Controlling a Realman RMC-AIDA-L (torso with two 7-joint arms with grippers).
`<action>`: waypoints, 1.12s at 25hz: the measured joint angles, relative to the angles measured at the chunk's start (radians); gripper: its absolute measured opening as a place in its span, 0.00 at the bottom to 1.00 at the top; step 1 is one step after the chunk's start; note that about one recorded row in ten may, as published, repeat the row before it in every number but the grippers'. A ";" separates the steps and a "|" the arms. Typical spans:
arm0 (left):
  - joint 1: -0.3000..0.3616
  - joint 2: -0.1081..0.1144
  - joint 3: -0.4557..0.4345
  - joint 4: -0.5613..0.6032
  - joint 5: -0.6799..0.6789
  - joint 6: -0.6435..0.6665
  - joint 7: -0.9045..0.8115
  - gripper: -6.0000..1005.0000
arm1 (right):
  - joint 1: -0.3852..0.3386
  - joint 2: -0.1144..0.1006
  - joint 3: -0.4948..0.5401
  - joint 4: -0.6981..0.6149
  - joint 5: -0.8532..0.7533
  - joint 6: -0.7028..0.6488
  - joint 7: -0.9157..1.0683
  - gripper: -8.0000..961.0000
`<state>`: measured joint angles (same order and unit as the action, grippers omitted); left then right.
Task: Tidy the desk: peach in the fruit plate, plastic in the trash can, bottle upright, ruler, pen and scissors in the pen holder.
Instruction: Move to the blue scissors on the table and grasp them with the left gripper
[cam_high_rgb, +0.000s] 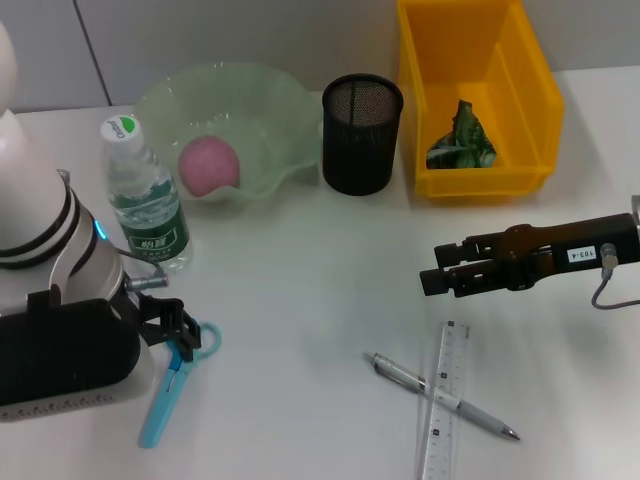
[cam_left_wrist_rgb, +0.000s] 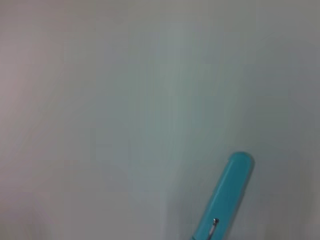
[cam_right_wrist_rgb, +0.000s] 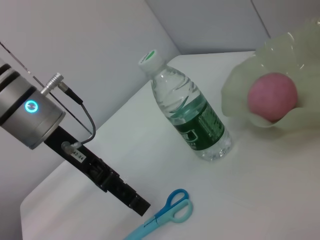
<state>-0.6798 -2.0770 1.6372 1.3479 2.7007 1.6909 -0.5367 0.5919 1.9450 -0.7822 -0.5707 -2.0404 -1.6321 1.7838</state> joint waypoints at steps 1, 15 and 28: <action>0.002 0.000 0.004 0.000 -0.002 -0.005 0.004 0.74 | -0.001 0.000 0.000 0.000 0.000 0.000 0.000 0.85; 0.016 -0.002 0.057 -0.010 -0.025 -0.057 0.017 0.72 | -0.009 0.000 0.000 0.000 -0.011 -0.007 0.000 0.85; -0.015 -0.002 0.069 -0.080 -0.026 -0.085 0.022 0.67 | -0.007 -0.006 0.000 -0.004 -0.014 -0.012 0.010 0.85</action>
<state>-0.6943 -2.0786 1.7059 1.2674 2.6751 1.6055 -0.5151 0.5853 1.9386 -0.7818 -0.5745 -2.0548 -1.6445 1.7935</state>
